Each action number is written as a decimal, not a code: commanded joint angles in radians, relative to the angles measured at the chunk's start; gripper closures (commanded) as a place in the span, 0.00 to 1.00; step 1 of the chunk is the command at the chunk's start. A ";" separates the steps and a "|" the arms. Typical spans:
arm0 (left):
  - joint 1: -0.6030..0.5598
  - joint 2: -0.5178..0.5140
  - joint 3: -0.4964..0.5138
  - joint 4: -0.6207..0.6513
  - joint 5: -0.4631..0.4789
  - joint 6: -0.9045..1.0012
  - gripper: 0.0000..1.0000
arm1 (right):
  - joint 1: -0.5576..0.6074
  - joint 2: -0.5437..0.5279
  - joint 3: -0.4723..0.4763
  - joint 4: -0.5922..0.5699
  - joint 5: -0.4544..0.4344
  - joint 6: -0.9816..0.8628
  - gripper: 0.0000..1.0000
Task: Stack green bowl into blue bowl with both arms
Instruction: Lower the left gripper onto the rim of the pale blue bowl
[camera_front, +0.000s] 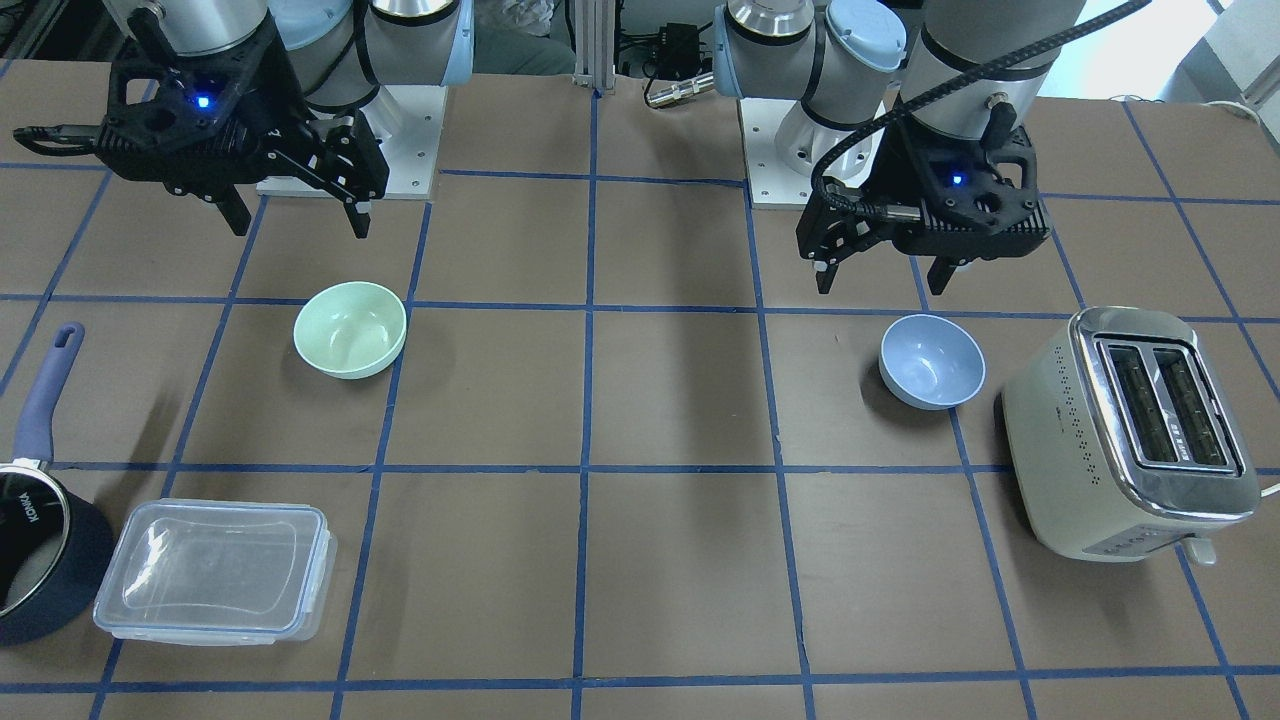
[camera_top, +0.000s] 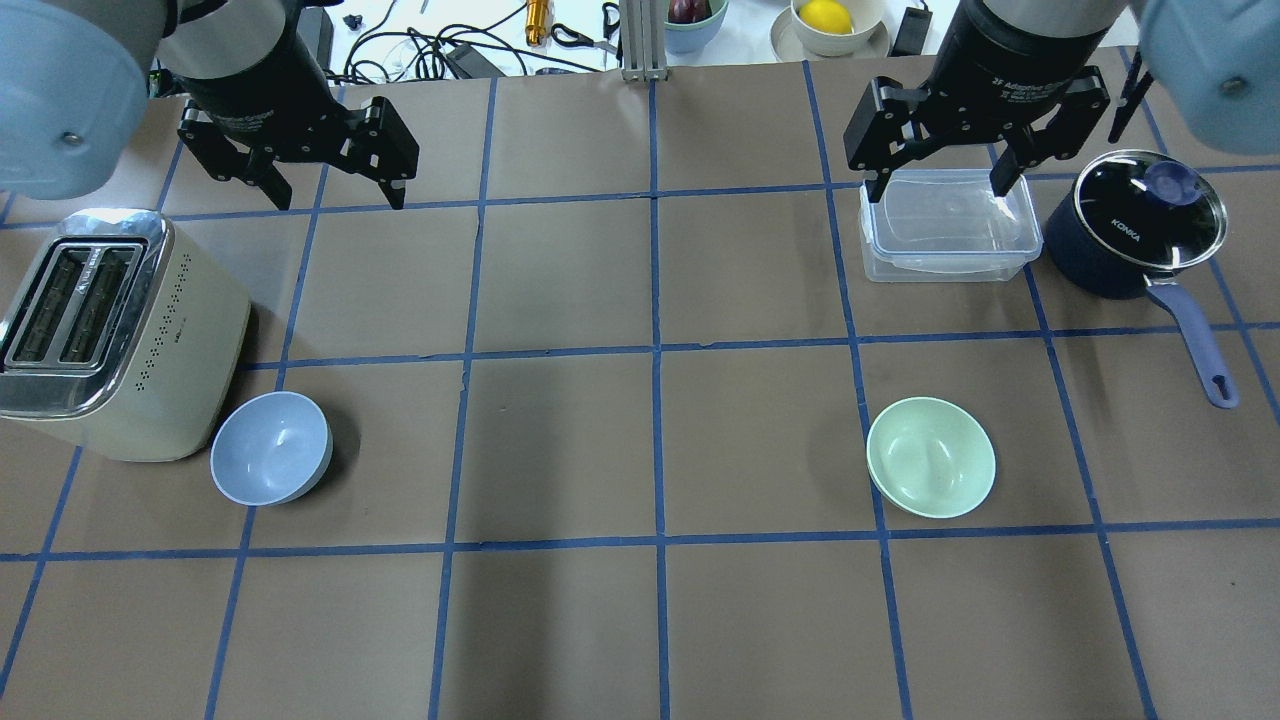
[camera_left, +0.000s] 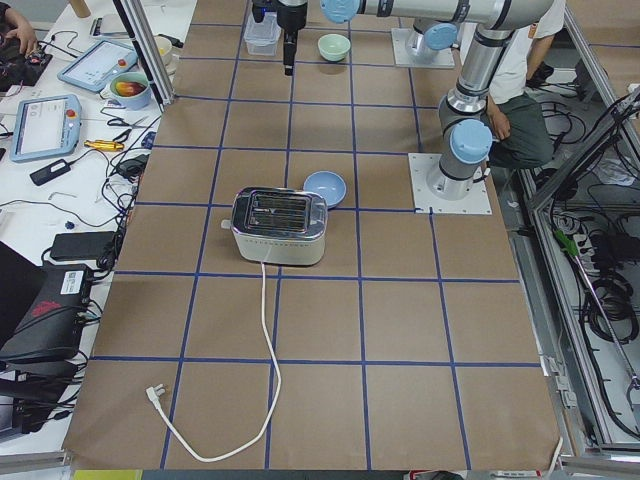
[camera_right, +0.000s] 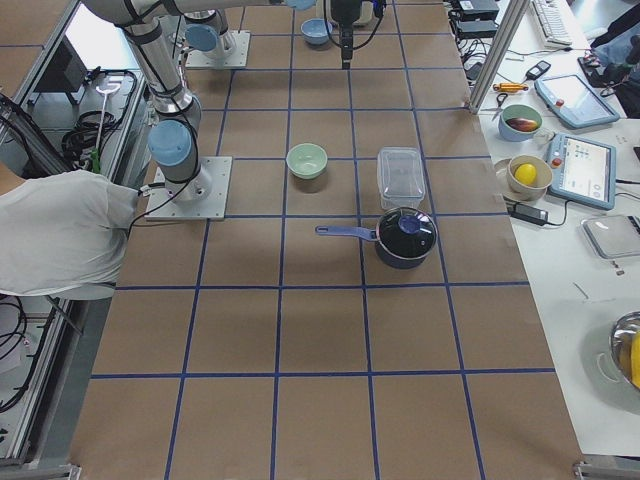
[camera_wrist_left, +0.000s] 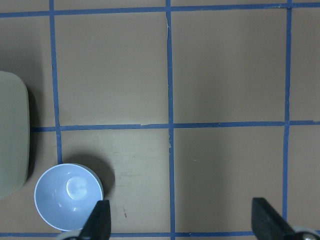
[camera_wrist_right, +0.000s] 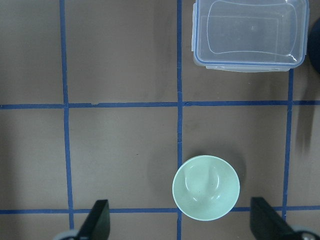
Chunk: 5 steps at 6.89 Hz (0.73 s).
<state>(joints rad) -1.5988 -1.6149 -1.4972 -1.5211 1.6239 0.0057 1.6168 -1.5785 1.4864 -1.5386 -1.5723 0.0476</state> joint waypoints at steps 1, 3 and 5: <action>0.006 0.012 -0.004 -0.002 0.013 0.011 0.00 | 0.000 0.000 0.000 0.000 0.000 0.001 0.00; 0.006 0.059 -0.114 -0.084 0.013 0.014 0.00 | 0.000 0.000 0.000 0.000 0.000 0.002 0.00; 0.113 0.052 -0.358 0.110 0.044 0.072 0.00 | -0.003 0.000 0.000 0.006 -0.006 0.000 0.00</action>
<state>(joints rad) -1.5481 -1.5576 -1.7112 -1.5459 1.6595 0.0551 1.6154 -1.5784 1.4862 -1.5351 -1.5744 0.0481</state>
